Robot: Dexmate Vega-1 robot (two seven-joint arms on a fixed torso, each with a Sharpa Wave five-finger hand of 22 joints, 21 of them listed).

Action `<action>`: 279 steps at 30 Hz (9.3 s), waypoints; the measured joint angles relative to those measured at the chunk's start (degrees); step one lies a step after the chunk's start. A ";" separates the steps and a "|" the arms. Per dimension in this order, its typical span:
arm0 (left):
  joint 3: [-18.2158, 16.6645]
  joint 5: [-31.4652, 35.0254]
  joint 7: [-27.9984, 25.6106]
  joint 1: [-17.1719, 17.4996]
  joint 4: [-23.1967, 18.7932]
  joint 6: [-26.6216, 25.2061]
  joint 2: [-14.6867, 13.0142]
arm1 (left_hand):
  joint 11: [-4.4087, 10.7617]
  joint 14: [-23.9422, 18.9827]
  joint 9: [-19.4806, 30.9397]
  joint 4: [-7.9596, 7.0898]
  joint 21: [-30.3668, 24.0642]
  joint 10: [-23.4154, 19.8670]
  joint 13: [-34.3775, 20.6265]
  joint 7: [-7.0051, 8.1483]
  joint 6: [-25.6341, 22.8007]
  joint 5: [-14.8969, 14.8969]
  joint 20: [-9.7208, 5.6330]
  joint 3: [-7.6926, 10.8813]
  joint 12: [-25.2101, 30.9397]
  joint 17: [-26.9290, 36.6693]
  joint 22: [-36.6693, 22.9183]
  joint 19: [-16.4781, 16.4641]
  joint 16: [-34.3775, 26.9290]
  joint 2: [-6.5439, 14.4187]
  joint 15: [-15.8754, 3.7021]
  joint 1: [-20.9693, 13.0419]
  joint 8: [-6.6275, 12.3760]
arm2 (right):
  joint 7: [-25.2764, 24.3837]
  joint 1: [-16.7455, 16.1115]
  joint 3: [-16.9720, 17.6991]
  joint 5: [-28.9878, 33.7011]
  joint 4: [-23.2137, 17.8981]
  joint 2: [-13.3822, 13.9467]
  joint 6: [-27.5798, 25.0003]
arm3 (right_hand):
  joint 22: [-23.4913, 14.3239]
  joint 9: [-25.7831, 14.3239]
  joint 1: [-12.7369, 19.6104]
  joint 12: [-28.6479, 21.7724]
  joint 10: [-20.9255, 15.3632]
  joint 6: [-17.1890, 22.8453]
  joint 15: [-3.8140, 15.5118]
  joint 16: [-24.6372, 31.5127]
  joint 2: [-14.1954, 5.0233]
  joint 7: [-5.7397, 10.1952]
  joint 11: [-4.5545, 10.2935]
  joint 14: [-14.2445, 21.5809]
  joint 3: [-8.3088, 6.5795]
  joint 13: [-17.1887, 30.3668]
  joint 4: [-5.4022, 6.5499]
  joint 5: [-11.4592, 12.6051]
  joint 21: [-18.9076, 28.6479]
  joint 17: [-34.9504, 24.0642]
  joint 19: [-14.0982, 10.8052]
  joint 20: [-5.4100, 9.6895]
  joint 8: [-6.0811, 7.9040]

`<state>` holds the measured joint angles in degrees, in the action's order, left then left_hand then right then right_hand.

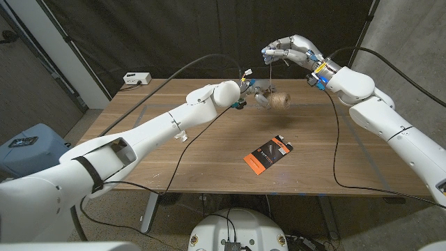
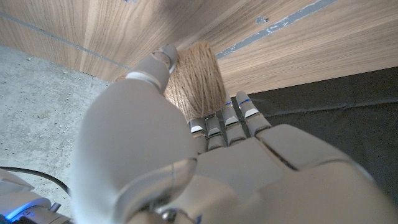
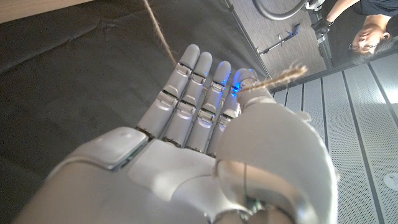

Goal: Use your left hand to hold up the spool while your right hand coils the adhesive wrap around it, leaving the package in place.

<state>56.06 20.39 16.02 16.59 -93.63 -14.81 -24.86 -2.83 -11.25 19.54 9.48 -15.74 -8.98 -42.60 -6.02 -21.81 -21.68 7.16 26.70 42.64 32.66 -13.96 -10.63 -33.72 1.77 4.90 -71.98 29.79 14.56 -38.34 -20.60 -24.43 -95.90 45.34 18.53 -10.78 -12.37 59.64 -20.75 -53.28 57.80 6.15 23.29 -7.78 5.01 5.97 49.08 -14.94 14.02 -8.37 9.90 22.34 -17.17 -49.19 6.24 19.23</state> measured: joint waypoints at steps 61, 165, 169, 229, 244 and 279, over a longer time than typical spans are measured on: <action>-5.57 -2.99 2.93 3.45 -6.42 4.98 -5.48 | 0.24 -0.52 0.00 0.00 -0.45 -0.24 -0.04 0.00 -0.01 0.24 -0.21 0.00 0.10 -0.21 0.00 -0.21 -0.45 0.07 -0.51 0.33 0.22 | -3.14 6.05 -1.38 2.50 13.56 -2.82 -1.19 | 0.00 -0.03 0.46 0.44 0.00 0.11 -0.01 -0.66 0.00 0.11 0.00 -0.01 0.00 0.30 0.00 0.00 0.67 -0.26 0.13 0.12 -0.61; -10.53 -4.80 6.13 6.34 -21.11 -3.25 -12.80 | 0.52 -0.51 0.00 0.00 -1.11 -0.52 -0.20 0.00 -0.01 -0.44 -0.20 0.00 -0.21 -0.12 0.00 -0.21 -0.44 0.14 -0.50 0.34 0.28 | -4.72 -0.57 0.48 -3.71 23.32 -2.61 -0.93 | 0.00 -0.26 0.46 1.32 0.00 0.23 -0.02 -2.00 0.02 0.24 0.00 -0.01 0.00 0.62 0.00 0.00 1.17 -1.06 1.04 -0.21 -1.15; -10.63 -4.71 5.89 6.30 -21.11 -3.26 -12.81 | 0.51 -0.51 0.00 0.00 -1.11 -0.52 -0.20 0.00 -0.01 -0.44 -0.20 0.00 -0.19 -0.12 0.00 -0.21 -0.44 0.14 -0.50 0.35 0.28 | -4.88 -0.95 0.48 -3.77 23.01 -2.60 -1.08 | 0.00 -0.26 0.46 1.32 0.00 0.23 -0.02 -2.00 0.02 0.23 0.00 -0.01 0.00 0.80 0.00 0.00 1.45 -1.06 1.04 -0.21 -1.15; -12.92 -3.59 2.99 6.09 -18.87 -2.04 -13.98 | 0.63 -0.51 0.00 0.25 -1.11 -0.64 -0.21 0.01 -0.01 -0.66 -0.20 0.25 -0.15 -0.14 0.00 -0.21 -0.89 -0.04 -0.50 0.59 0.26 | -7.01 -7.67 -0.78 -5.65 16.14 -2.99 -5.81 | 0.00 -0.30 0.54 1.57 0.00 0.31 -0.02 -2.32 0.10 0.32 0.00 -0.02 0.00 0.80 0.00 0.00 1.83 -1.59 1.33 -0.52 -1.44; -13.30 -2.96 0.41 6.74 -18.37 -2.24 -13.29 | 0.63 -0.51 0.00 0.25 -1.46 -0.64 -0.21 0.18 -0.22 -0.61 -0.20 0.25 -0.15 -0.11 0.00 -0.21 -0.89 -0.04 -0.50 0.58 0.03 | -7.63 -8.89 -1.46 -5.65 14.11 -3.34 -6.60 | 0.00 -0.30 0.40 1.56 0.00 0.31 0.27 -2.32 -0.04 0.31 0.00 0.29 0.00 1.03 0.00 0.00 2.11 -1.58 1.33 -0.51 -1.61; -12.67 -3.17 -5.08 7.56 -17.31 -5.94 -10.59 | 0.27 -0.51 0.00 0.48 -1.46 -1.16 -0.21 0.20 -0.61 -0.77 -0.20 0.48 -0.34 -0.11 0.00 -0.21 -0.89 -0.03 -0.50 0.58 0.04 | -8.21 -10.90 -2.58 -5.79 10.02 -3.73 -8.31 | 0.00 -0.54 0.42 1.96 -0.62 0.51 0.26 -2.67 -0.03 0.07 0.01 0.29 0.00 1.32 0.00 0.00 2.11 -1.85 1.33 -0.51 -1.99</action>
<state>43.40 17.22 10.93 24.15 -110.94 -20.75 -35.45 -2.56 -11.76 19.55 9.96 -17.21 -10.14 -42.81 -5.82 -22.42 -22.45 6.95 27.18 42.30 32.54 -13.96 -10.84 -34.61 1.74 4.40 -71.40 29.83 6.35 -49.23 -23.19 -30.22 -85.89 41.60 10.22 -10.78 -12.91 60.06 -18.79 -53.90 58.31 6.42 20.62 -7.80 5.08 5.97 49.37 -14.94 15.34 -8.37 9.89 24.45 -19.02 -47.86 5.73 17.24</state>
